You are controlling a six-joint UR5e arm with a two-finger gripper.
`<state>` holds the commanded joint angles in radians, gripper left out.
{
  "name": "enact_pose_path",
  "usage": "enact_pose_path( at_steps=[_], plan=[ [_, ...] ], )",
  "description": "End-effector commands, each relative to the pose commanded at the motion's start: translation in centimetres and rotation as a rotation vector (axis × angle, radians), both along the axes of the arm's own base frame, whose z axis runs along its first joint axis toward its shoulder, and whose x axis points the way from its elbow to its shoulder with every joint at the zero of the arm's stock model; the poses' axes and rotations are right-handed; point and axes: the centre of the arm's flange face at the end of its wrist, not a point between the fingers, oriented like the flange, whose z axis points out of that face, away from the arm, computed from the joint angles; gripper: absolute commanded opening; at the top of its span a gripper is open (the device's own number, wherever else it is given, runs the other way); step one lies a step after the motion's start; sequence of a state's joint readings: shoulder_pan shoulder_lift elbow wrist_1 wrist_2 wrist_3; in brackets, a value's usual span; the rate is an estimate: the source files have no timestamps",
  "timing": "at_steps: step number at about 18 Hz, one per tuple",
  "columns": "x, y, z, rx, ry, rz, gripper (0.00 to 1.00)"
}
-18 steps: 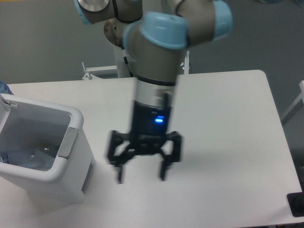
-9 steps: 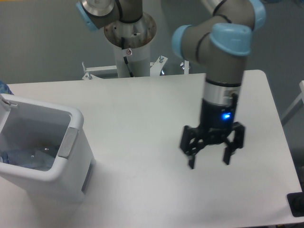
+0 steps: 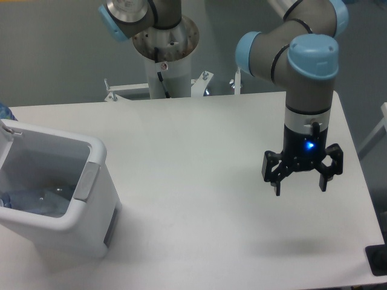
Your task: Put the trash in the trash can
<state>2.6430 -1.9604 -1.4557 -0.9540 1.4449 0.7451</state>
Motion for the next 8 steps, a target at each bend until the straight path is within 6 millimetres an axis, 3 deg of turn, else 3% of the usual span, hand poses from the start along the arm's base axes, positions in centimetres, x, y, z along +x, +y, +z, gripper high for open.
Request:
enact_pose_path(
  at_steps=[3, 8],
  plan=[
    [1.0, -0.3, -2.0, -0.104, 0.021, -0.104, 1.0],
    [2.0, 0.2, -3.1, -0.183, 0.044, -0.15, 1.0]
  ],
)
